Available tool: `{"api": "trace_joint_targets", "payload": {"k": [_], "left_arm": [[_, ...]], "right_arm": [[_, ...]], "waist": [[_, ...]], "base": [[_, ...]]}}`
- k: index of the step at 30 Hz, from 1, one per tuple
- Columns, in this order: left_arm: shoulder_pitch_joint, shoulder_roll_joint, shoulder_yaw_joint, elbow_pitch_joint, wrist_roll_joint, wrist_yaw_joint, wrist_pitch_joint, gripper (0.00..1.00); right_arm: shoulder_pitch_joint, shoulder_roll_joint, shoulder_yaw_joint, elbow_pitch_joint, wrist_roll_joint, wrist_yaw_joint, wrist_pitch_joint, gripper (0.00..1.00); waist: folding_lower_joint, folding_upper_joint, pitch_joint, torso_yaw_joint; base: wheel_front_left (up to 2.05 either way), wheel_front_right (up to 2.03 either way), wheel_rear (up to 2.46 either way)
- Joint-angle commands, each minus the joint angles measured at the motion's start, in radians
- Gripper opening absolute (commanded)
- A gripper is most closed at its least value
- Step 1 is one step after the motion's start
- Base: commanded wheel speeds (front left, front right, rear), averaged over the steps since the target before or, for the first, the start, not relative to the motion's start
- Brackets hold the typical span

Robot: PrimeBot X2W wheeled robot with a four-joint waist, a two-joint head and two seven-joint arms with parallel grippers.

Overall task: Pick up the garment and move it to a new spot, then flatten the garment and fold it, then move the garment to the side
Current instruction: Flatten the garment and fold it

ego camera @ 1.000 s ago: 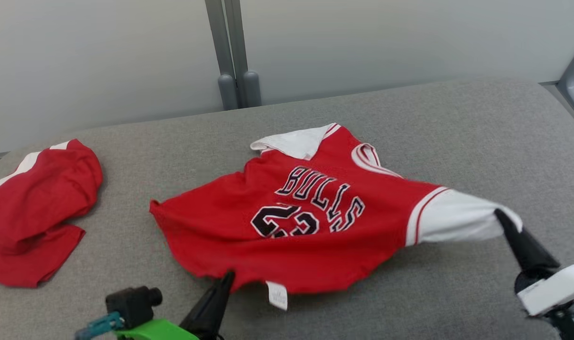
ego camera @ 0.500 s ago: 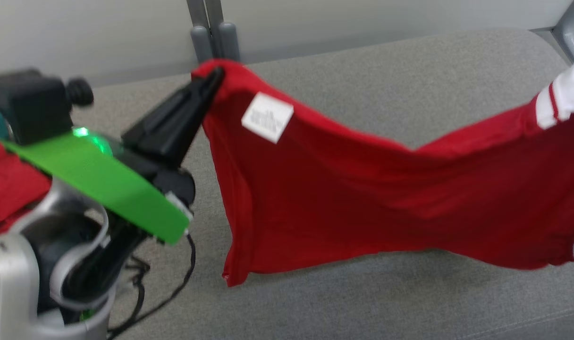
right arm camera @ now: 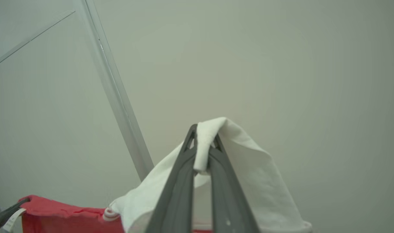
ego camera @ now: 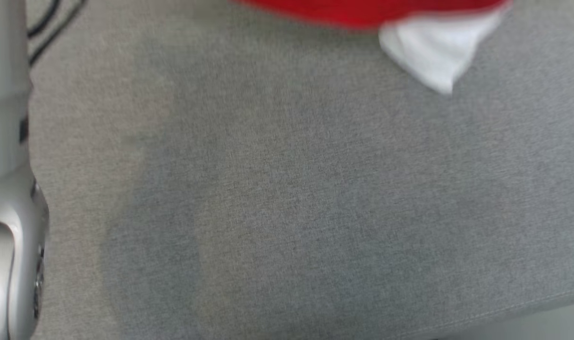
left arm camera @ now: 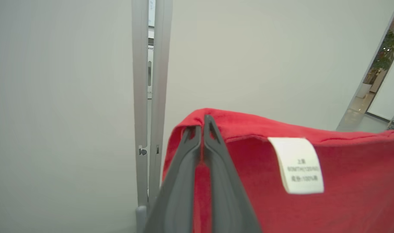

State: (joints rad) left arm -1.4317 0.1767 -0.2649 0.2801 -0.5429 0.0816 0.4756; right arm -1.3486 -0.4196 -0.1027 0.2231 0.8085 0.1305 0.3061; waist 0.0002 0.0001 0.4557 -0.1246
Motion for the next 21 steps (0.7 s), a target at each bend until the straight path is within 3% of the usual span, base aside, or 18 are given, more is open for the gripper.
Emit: {"api": "trace_joint_targets", "payload": {"k": [1,5,8,14,17,21], "left_arm": [[-0.045,-0.006,-0.002,0.068,0.037,-0.012,-0.079,0.00],[-0.092,-0.019,-0.011,0.253,0.064,-0.060,-0.257,0.00],[-0.036,-0.033,-0.014,0.354,0.055,-0.096,-0.356,0.00],[0.223,-0.026,-0.050,0.437,0.028,-0.172,-0.469,0.00],[0.423,-0.017,-0.065,0.404,0.002,-0.188,-0.505,0.00],[0.701,0.012,-0.085,0.300,-0.012,-0.177,-0.506,0.00]], "right_arm": [[-0.045,0.013,0.019,0.052,-0.033,0.000,-0.039,0.00],[-0.087,0.051,0.079,0.156,-0.042,0.000,-0.142,0.00],[0.000,0.049,0.134,0.171,-0.009,0.000,-0.197,0.00],[0.357,0.012,0.246,0.085,0.137,0.000,-0.302,0.00],[0.584,-0.010,0.286,0.017,0.210,0.001,-0.357,0.00],[0.843,-0.044,0.324,-0.061,0.271,0.000,-0.405,0.00]], "waist": [[-0.0002,-0.0001,0.168,-0.002],[-0.0002,-0.0001,0.188,-0.002],[-0.0002,-0.0001,0.179,0.002],[-0.0002,-0.0001,0.090,-0.001],[-0.0002,-0.0001,0.020,-0.005],[-0.0002,-0.0001,-0.075,-0.016]], "base": [[0.00,0.00,0.00],[0.00,0.00,0.00],[0.00,0.00,0.00],[0.00,0.00,0.00],[0.00,0.00,0.00],[0.00,0.00,0.00]]}}
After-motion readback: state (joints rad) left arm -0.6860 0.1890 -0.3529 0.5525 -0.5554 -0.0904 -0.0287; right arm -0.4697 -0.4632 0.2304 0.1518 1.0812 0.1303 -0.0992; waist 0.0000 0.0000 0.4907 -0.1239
